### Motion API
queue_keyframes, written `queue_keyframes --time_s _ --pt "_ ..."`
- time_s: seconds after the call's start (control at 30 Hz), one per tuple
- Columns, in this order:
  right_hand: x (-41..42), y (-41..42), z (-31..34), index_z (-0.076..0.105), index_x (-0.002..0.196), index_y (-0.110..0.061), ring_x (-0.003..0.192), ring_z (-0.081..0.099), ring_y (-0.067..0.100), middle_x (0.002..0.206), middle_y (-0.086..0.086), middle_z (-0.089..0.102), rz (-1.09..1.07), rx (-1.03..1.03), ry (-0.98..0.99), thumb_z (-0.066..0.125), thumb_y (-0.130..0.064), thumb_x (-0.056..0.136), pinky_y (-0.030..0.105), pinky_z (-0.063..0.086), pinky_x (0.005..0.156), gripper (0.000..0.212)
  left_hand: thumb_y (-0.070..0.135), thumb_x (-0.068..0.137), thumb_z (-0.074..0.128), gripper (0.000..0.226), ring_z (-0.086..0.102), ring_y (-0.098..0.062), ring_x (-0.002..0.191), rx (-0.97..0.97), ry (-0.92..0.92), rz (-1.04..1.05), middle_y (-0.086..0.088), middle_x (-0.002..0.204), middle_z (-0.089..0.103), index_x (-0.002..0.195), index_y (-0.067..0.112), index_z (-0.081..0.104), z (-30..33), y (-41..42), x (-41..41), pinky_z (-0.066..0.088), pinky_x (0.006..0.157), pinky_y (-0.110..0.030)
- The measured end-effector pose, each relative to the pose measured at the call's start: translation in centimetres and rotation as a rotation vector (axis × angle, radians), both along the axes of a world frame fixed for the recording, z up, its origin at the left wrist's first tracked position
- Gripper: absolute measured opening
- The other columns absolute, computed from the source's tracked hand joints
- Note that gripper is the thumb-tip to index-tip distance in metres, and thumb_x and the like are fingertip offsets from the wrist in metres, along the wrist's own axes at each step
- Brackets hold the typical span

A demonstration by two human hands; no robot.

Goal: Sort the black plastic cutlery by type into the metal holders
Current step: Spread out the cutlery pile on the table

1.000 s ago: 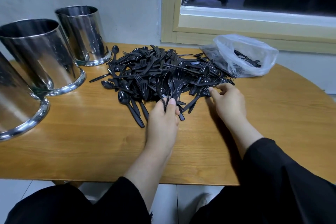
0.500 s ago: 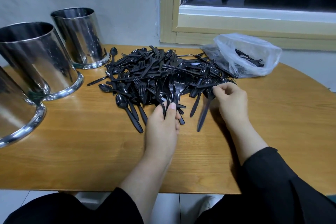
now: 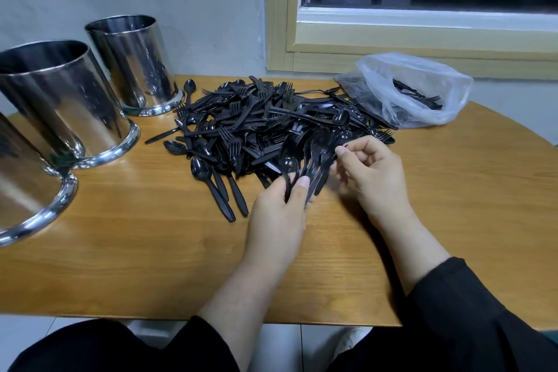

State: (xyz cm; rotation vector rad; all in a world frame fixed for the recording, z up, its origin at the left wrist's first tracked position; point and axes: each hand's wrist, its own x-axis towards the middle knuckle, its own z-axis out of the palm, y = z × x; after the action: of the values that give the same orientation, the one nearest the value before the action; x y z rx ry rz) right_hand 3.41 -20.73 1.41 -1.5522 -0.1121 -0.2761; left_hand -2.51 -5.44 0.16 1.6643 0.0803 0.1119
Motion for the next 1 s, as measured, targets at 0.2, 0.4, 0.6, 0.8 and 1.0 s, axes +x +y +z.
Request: queue_keyframes --time_s 0.2,0.4,0.6,0.8,1.0 --pt "1.2 -1.0 -0.9 0.065 0.087 -0.020 0.068 0.061 0.007 0.072 -0.010 0.069 -0.254 -0.308 -0.061 0.063 -0.021 0.099 0.026 0.049 0.069 0.012 0.037 0.103 0.057 0.035 0.033 -0.020 0.055 -0.027 0.042 -0.014 -0.002 0.058 0.041 0.076 0.015 0.060 -0.4 0.3 0.3 0.026 0.052 -0.033" --pt "3.5 -1.4 -2.3 0.043 0.148 -0.028 0.118 0.057 0.032 0.128 0.007 0.064 -0.338 -1.071 0.102 0.044 -0.021 0.103 0.044 0.041 0.095 0.046 0.032 0.104 0.058 0.034 0.029 -0.021 0.053 -0.188 0.061 0.010 -0.008 0.059 0.036 0.074 0.014 0.060 -0.5 0.6 0.4 0.022 0.051 -0.035" --pt "3.6 -1.2 -2.4 0.055 0.132 -0.026 0.111 0.060 0.030 0.116 0.004 0.067 -0.369 -1.092 0.098 0.049 -0.022 0.100 0.044 0.040 0.091 0.033 0.030 0.105 0.057 0.034 0.030 -0.017 0.050 -0.212 0.038 0.000 -0.005 0.057 0.038 0.076 0.011 0.060 -0.4 0.8 0.2 0.023 0.048 -0.031" --pt "3.5 -1.6 -2.6 0.068 0.113 -0.014 0.105 0.060 0.033 0.109 0.010 0.067 -0.386 -0.951 0.045 0.054 -0.013 0.095 0.041 0.046 0.091 0.022 0.029 0.104 0.057 0.033 0.030 -0.017 0.051 -0.229 0.042 0.004 -0.011 0.063 0.038 0.077 0.010 0.060 -0.3 0.7 0.1 0.022 0.049 -0.033" --pt "3.4 -1.5 -2.1 0.069 0.105 -0.013 0.096 0.062 0.034 0.099 0.012 0.071 -0.432 -0.866 0.106 0.054 -0.027 0.099 0.033 0.041 0.076 0.021 0.029 0.105 0.057 0.033 0.033 -0.018 0.053 -0.228 0.038 0.011 -0.007 0.062 0.043 0.076 0.012 0.060 -0.1 0.8 0.1 0.025 0.048 -0.031"
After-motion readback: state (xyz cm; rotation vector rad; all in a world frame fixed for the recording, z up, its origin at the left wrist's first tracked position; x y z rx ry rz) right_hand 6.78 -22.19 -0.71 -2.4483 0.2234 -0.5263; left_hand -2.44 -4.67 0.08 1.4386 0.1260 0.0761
